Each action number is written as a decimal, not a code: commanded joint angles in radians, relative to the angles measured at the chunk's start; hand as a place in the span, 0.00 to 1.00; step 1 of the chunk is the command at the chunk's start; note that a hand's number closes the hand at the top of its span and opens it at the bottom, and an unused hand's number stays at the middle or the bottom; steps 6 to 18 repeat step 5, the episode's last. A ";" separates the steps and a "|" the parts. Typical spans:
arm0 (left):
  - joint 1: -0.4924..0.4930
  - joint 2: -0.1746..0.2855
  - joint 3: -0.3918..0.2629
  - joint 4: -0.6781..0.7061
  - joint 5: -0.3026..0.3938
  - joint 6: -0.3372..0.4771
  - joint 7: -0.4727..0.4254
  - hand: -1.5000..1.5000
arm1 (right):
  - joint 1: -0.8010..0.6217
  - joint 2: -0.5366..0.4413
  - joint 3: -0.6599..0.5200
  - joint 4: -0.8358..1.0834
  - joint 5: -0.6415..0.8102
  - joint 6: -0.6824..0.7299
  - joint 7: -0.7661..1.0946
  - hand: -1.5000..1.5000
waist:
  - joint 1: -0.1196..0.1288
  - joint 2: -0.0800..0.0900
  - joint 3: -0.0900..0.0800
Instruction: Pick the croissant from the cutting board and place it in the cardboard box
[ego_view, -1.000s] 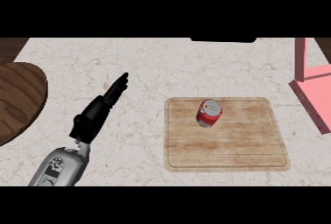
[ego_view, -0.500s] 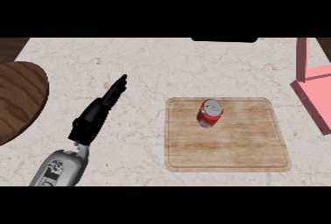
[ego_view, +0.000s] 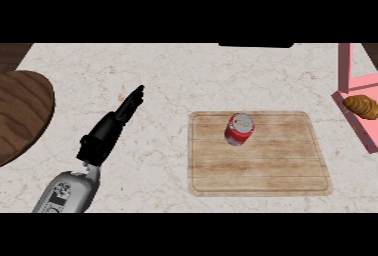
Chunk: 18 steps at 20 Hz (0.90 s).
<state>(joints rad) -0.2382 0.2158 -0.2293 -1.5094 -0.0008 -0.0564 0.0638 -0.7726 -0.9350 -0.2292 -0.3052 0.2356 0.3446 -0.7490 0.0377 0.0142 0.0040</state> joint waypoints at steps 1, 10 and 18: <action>0.044 0.012 0.012 -0.020 0.017 -0.017 -0.022 0.50 | -0.052 -0.017 -0.115 0.087 -0.115 0.102 0.016 0.00 | 0.005 -0.002 0.000; 0.002 0.007 0.025 -0.001 0.024 -0.024 -0.015 0.50 | -0.065 -0.100 -0.195 0.163 -0.192 0.210 0.068 0.00 | 0.004 0.007 0.002; 0.002 0.007 0.025 -0.001 0.024 -0.024 -0.015 0.50 | -0.065 -0.100 -0.195 0.163 -0.192 0.210 0.068 0.00 | 0.004 0.007 0.002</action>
